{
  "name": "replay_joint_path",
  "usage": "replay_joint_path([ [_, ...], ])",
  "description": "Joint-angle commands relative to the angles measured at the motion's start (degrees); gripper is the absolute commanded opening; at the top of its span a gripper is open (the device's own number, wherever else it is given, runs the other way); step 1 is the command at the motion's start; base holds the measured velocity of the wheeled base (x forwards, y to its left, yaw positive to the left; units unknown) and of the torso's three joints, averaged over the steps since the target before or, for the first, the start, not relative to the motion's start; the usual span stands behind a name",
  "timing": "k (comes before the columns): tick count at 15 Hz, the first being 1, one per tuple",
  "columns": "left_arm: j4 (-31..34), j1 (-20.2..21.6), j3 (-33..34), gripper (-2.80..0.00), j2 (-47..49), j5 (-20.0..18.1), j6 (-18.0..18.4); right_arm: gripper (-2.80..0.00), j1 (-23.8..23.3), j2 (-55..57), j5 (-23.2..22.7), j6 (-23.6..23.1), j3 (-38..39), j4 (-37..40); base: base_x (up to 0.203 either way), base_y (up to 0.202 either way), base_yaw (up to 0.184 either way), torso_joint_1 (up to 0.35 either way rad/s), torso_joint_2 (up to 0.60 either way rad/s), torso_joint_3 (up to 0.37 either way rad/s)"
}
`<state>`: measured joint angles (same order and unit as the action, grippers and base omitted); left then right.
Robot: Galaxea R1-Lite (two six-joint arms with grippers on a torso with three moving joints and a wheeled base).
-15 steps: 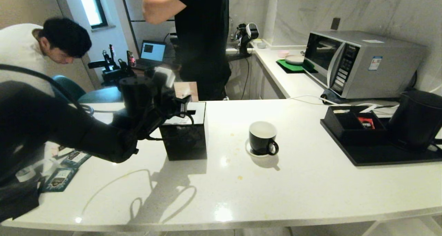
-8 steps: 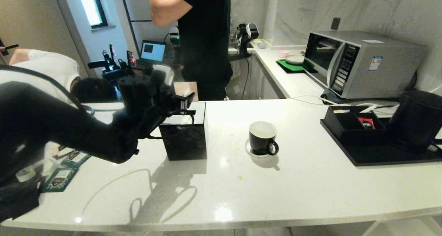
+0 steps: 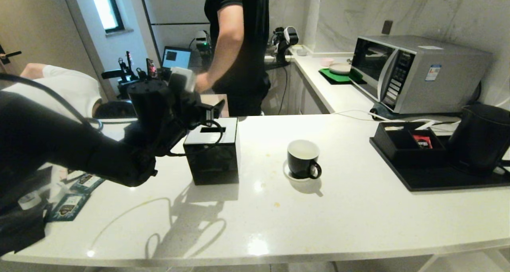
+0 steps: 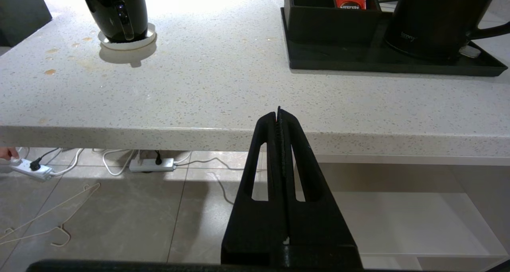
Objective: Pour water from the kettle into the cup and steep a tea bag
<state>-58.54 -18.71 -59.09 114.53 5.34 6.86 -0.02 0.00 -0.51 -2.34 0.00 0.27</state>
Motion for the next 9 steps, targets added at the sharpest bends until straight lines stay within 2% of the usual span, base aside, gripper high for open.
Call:
replay_joint_path([
  [1, -0.35, 0.11, 0.17, 0.0, -1.69, 0.1, -0.01, -2.8, 0.02, 0.09, -0.02, -0.03, 0.0, 0.0, 0.0, 0.0, 0.0, 0.0, 0.0, 0.0],
  [6, -0.35, 0.28, 6.42, 0.0, -6.9, 0.02, 0.01, -2.8, 0.02, 0.09, -0.02, -0.03, 0.0, 0.0, 0.0, 0.0, 0.0, 0.0, 0.0, 0.0],
  [9, -0.35, 0.37, 7.52, 0.0, -8.82, 0.11, -0.01, -2.8, 0.02, 0.09, -0.02, -0.03, 0.0, 0.0, 0.0, 0.0, 0.0, 0.0, 0.0, 0.0],
])
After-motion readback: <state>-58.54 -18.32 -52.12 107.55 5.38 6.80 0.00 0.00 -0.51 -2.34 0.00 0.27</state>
